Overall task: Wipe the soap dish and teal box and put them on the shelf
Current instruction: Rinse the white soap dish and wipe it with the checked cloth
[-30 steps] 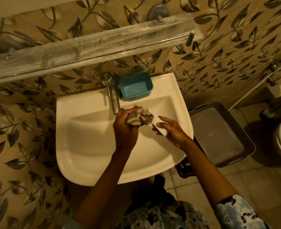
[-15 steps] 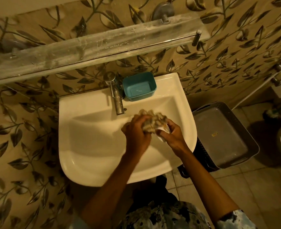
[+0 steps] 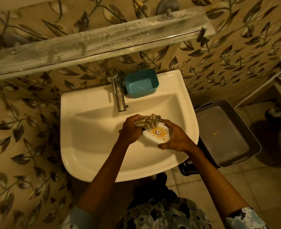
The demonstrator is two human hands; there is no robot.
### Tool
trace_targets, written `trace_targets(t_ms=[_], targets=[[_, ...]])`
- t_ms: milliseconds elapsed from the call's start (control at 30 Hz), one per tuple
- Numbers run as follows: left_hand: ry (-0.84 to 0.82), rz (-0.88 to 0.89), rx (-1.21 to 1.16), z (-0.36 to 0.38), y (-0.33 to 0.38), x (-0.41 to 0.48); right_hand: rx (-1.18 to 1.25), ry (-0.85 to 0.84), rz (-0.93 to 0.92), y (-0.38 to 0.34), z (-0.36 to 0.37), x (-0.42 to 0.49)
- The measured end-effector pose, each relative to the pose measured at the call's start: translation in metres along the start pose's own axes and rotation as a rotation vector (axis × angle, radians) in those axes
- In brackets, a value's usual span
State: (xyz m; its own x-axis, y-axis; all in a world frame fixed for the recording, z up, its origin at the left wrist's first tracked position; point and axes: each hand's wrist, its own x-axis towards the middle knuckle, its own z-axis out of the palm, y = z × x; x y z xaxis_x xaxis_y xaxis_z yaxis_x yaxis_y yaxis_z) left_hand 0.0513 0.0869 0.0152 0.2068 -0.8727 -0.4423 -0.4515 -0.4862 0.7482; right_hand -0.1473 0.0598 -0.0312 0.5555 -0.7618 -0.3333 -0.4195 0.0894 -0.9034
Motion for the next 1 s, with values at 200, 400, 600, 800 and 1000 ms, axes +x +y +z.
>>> trace_targets(t_ms=[200,400,600,800,1000], targets=[[0.177,0.007,-0.130,0.018,-0.014,-0.026,-0.021,0.118,-0.079,0.001,0.000,-0.006],[0.045,0.066,0.008,0.011,0.000,-0.009,-0.339,-0.029,-0.138,0.004,-0.005,-0.010],[0.126,0.000,0.045,0.023,-0.003,0.005,-0.430,0.043,-0.028,0.004,-0.005,0.006],[0.148,-0.004,-0.025,0.014,0.003,0.026,-0.226,0.054,0.042,-0.009,-0.004,0.026],[0.283,0.101,0.237,0.029,0.010,0.022,0.444,0.085,0.168,-0.032,0.001,0.020]])
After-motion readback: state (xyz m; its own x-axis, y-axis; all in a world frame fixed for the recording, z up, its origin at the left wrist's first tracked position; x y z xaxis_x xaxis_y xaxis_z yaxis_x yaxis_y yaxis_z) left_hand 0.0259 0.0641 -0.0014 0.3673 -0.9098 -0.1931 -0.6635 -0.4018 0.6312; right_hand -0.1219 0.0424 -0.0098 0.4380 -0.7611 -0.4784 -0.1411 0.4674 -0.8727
